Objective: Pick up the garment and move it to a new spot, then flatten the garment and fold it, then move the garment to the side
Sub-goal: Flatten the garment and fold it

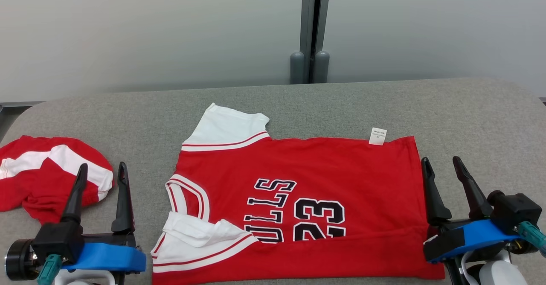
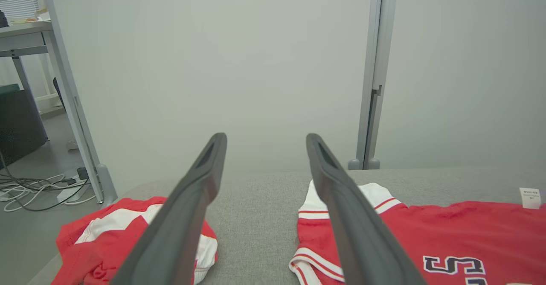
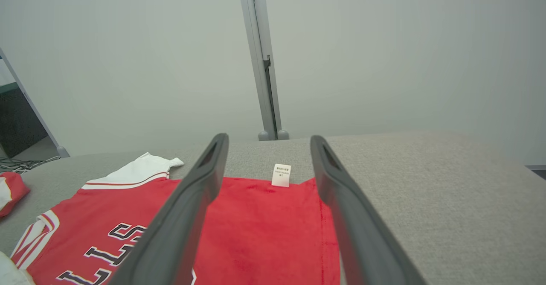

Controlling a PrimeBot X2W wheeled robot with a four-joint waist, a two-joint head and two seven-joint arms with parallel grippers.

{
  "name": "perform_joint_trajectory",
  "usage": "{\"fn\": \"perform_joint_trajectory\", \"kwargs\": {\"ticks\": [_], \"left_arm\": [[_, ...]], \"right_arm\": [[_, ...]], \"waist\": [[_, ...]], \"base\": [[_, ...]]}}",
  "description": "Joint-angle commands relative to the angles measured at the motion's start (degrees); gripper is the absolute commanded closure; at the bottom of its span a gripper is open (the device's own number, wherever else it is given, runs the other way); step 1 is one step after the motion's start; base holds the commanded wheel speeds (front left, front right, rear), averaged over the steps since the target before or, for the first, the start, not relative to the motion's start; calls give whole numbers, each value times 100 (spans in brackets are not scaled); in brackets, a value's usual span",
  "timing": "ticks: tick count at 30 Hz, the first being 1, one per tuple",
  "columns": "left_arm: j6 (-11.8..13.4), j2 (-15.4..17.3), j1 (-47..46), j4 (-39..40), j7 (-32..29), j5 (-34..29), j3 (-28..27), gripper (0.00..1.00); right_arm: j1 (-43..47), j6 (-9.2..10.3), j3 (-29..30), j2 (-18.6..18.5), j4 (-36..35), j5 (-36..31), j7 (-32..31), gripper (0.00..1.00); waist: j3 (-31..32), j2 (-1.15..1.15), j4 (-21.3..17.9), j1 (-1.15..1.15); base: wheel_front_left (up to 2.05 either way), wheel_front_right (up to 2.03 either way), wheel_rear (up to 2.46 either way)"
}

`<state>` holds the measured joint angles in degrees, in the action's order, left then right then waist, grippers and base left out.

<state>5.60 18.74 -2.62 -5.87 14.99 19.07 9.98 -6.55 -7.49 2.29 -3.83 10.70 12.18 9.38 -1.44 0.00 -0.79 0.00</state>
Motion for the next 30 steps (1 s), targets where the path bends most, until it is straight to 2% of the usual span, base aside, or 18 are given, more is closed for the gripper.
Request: {"fn": "perform_joint_trajectory", "kwargs": {"ticks": [1,8,30], "left_arm": [[-97,-49,28,-39,25,-62,-74,0],[-457,-226,67,-314,26,-166,-190,0],[-828,-551,-77,-671,26,-537,-665,0]], "right_arm": [[-60,-1,-18,27,40,-50,63,0],[37,-1,32,66,114,-177,197,0],[140,-1,50,94,12,-227,94,0]], "waist": [[0,0,-5,0],[-9,0,21,0],[-97,0,35,0]], "base": [[0,0,0],[0,0,0],[0,0,0]]}}
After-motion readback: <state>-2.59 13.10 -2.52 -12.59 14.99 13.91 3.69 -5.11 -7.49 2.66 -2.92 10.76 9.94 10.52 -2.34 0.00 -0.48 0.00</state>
